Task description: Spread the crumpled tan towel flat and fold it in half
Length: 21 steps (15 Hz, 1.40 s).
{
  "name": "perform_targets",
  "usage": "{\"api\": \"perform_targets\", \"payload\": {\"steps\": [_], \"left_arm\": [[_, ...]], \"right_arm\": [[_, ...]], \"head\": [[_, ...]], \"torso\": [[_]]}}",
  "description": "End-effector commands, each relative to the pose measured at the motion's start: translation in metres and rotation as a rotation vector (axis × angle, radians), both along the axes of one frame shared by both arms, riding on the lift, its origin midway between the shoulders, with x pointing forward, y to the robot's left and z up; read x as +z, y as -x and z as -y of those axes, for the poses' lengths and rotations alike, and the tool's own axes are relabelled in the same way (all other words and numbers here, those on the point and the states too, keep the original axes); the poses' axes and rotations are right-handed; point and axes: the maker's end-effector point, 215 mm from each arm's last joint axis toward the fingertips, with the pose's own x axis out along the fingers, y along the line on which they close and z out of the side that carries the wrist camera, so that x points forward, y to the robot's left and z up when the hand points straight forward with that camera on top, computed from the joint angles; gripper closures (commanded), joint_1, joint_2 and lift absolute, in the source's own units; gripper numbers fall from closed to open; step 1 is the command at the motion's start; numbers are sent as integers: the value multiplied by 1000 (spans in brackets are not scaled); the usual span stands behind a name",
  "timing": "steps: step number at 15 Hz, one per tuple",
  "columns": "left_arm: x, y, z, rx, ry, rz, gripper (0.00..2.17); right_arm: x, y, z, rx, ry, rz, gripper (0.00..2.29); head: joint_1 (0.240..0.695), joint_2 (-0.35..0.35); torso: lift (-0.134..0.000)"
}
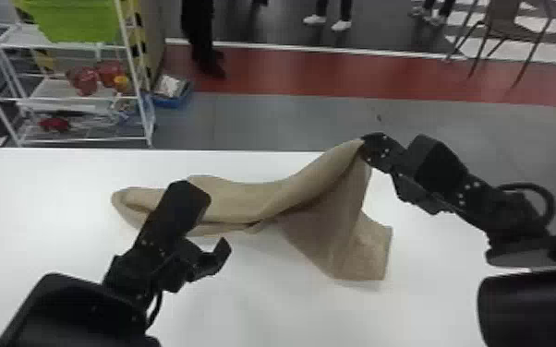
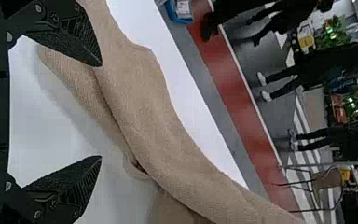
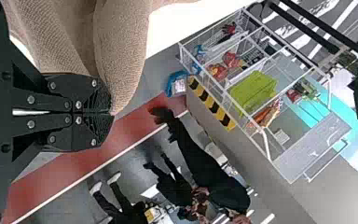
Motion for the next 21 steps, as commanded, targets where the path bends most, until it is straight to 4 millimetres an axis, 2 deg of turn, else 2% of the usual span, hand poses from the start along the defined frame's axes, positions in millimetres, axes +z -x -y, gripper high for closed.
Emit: {"api": "perform_targets", "payload": {"steps": [1, 6, 11, 13, 14, 16, 18, 19, 21], "left_arm": [[-17, -9, 1, -10, -46, -25, 211], [-21, -22, 2, -23, -94, -51, 296], [-40, -32, -14, 5, -128, -105, 360], [-43, -35, -22, 17, -131, -121, 485], [-43, -35, -25, 26, -132, -133, 657], [-49, -32, -32, 37, -124, -166, 755], [-52, -26, -40, 55, -134, -180, 1784], [-49, -19, -49, 82, -123, -185, 2030], [-15, -5, -56, 89, -37, -153, 2051]], "right_arm": [[1, -1, 1, -2, -1, 1, 1440], [3, -2, 0, -1, -2, 4, 1440], [5, -2, 2, 0, -8, 6, 1440], [6, -1, 1, 1, -11, 7, 1440], [8, 0, 2, -1, -10, 11, 1440], [7, 1, 4, -4, -11, 9, 1440], [7, 1, 5, -7, -12, 10, 1440], [7, 1, 6, -9, -12, 12, 1440], [11, 0, 14, -24, -16, 18, 1440]], "head": [[695, -136], [695, -135], [695, -128], [695, -121], [695, -117], [695, -111], [695, -104], [695, -101], [695, -93]], "torso": [[-123], [-123], [-123], [-123], [-123], [-123], [-123], [-123], [-123]]}}
